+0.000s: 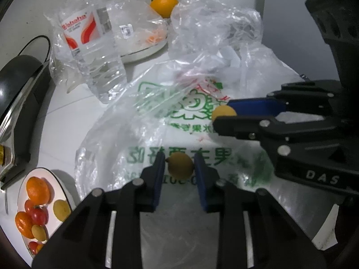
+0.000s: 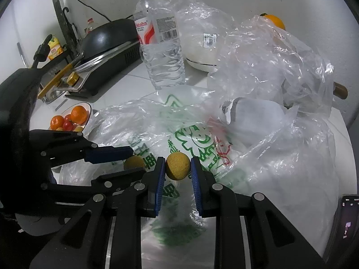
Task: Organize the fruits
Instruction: 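Carry the yellow fruit with the right tool while the left tool carries its yellow fruit to the plate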
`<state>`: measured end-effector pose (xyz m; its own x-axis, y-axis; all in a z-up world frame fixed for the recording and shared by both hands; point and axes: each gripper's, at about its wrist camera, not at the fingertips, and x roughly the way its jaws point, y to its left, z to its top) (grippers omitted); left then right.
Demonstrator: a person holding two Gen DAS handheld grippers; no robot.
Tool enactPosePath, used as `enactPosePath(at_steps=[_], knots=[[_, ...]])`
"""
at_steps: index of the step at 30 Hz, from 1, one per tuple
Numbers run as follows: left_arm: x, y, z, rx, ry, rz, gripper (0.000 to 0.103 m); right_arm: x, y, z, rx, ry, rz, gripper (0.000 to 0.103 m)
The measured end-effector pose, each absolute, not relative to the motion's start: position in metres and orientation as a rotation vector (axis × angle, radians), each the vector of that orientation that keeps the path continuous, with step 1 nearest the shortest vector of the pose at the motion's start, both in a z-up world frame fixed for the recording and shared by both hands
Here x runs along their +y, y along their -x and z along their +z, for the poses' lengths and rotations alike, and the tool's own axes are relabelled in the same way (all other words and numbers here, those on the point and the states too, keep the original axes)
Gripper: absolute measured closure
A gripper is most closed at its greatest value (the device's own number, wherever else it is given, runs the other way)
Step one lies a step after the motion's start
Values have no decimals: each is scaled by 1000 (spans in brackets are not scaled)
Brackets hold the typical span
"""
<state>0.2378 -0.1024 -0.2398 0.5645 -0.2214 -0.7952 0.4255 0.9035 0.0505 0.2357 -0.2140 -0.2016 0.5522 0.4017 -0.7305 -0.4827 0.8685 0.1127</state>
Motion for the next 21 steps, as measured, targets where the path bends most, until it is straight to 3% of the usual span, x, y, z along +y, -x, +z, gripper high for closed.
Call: enactPosePath(at_steps=[21], knots=[[-66,-183,-195,778,-197,-387,75,-186,-201,-174,791,146,510,78]])
